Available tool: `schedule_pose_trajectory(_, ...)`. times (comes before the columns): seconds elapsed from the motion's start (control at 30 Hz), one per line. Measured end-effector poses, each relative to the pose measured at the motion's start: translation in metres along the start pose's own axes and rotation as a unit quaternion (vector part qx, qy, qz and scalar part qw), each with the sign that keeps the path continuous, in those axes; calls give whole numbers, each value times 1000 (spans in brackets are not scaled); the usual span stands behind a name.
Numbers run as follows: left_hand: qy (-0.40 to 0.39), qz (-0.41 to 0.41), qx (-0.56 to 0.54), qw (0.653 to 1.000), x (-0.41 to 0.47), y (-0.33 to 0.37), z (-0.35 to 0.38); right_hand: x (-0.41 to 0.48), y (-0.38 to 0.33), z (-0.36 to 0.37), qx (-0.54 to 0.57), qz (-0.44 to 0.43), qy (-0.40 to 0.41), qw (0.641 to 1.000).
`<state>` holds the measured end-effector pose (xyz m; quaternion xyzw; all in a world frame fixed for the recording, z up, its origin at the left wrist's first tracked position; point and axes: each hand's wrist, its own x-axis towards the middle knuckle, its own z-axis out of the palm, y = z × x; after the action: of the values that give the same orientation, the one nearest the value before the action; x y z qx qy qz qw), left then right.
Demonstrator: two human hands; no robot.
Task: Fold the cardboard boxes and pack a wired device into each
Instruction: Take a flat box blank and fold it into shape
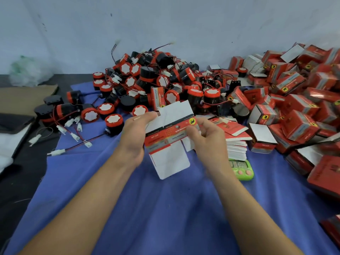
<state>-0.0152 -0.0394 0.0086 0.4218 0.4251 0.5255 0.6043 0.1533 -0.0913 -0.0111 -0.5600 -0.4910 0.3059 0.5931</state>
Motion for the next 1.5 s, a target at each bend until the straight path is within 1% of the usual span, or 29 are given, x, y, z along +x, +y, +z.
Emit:
schedule_pose_trajectory(0.07,26,19,33,999,1,8,-2,-8,2,1,-108,-47,23,993)
schedule_pose_trajectory(0.1,39,40,69,996,0,12,-3,-13,1,4,-173,-79,35,981)
schedule_pose_trajectory(0.17,52,99,161,981,-3,18,-2,-22,1,15,-274,-162,19,948)
schedule_pose_trajectory(0.2,48,134,194,971,-6,22,-1,-26,0,22,-292,-196,2,936)
schedule_pose_trajectory(0.23,33,167,214,962,-10,25,0,-29,-1,28,-287,-216,-12,933)
schedule_pose_trajectory(0.27,11,192,222,956,-13,28,2,-30,-1,33,-261,-221,-20,940)
schedule_pose_trajectory(0.3,-14,207,218,954,-16,30,4,-29,-1,35,-225,-219,-20,949)
schedule_pose_trajectory(0.37,-69,213,192,955,-20,32,7,-28,-1,34,-172,-213,-9,962)
schedule_pose_trajectory(0.43,-117,189,155,963,-22,31,9,-26,-1,30,-145,-202,3,969)
schedule_pose_trajectory(0.53,-188,116,112,969,-22,27,10,-26,-2,27,-122,-159,14,980)
schedule_pose_trajectory(0.67,-211,72,98,970,-17,24,3,-25,0,23,-109,-163,-14,981)
schedule_pose_trajectory(0.77,-182,38,69,980,-14,24,-2,-26,1,23,-119,-190,-29,974)
schedule_pose_trajectory(0.9,-156,15,54,986,-13,21,1,-27,-3,23,-92,-166,-31,981)
schedule_pose_trajectory(1.03,-134,-6,30,990,-12,15,-1,-25,-2,19,-115,-168,-48,978)
schedule_pose_trajectory(1.07,-121,5,35,992,-12,14,0,-25,-2,18,-124,-171,-56,976)
schedule_pose_trajectory(1.17,-63,61,93,992,-11,10,1,-24,-4,19,-143,-178,-83,970)
schedule_pose_trajectory(1.2,-47,68,107,991,-10,9,0,-24,-5,19,-147,-179,-90,969)
schedule_pose_trajectory(1.3,-34,69,107,991,-8,9,0,-23,-9,19,-148,-189,-106,965)
schedule_pose_trajectory(1.37,-31,85,114,989,-9,9,1,-23,-13,19,-142,-183,-118,966)
schedule_pose_trajectory(1.43,-20,120,142,982,-11,7,3,-22,-17,16,-124,-170,-114,971)
schedule_pose_trajectory(1.5,7,167,183,969,-11,5,4,-20,-18,11,-107,-176,-84,975)
